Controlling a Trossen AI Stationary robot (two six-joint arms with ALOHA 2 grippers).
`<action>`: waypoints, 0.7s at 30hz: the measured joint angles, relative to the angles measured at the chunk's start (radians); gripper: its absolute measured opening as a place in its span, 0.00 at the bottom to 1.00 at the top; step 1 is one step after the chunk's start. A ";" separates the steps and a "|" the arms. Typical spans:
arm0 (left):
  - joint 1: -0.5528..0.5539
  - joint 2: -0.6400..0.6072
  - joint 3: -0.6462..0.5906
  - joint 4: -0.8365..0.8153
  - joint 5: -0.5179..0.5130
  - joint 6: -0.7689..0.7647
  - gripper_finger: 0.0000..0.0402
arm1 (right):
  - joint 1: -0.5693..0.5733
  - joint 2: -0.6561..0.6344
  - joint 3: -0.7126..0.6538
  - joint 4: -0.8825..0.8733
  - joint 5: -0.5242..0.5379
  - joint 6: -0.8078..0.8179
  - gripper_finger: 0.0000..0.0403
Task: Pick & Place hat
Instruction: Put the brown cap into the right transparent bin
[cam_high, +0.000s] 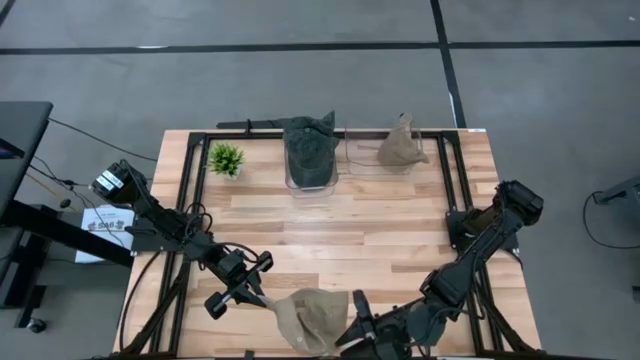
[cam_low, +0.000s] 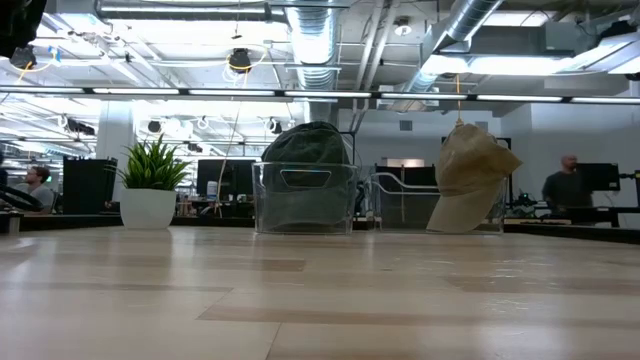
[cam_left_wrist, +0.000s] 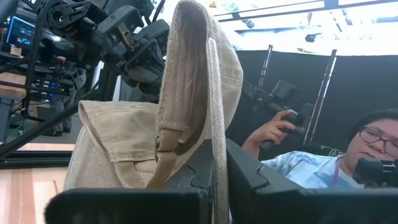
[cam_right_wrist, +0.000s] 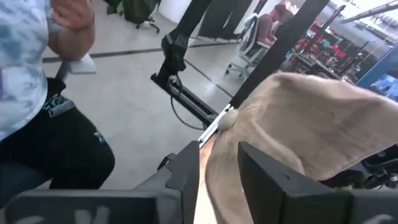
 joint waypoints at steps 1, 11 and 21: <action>0.000 0.000 0.000 0.000 0.000 0.000 0.05 | -0.004 0.000 0.000 0.005 0.000 0.000 0.26; 0.002 0.000 0.000 -0.005 0.000 0.000 0.05 | -0.091 0.000 0.000 0.012 -0.219 0.133 0.27; 0.002 0.000 0.000 -0.011 0.000 0.000 0.05 | -0.140 0.000 0.000 0.022 -0.342 0.244 0.27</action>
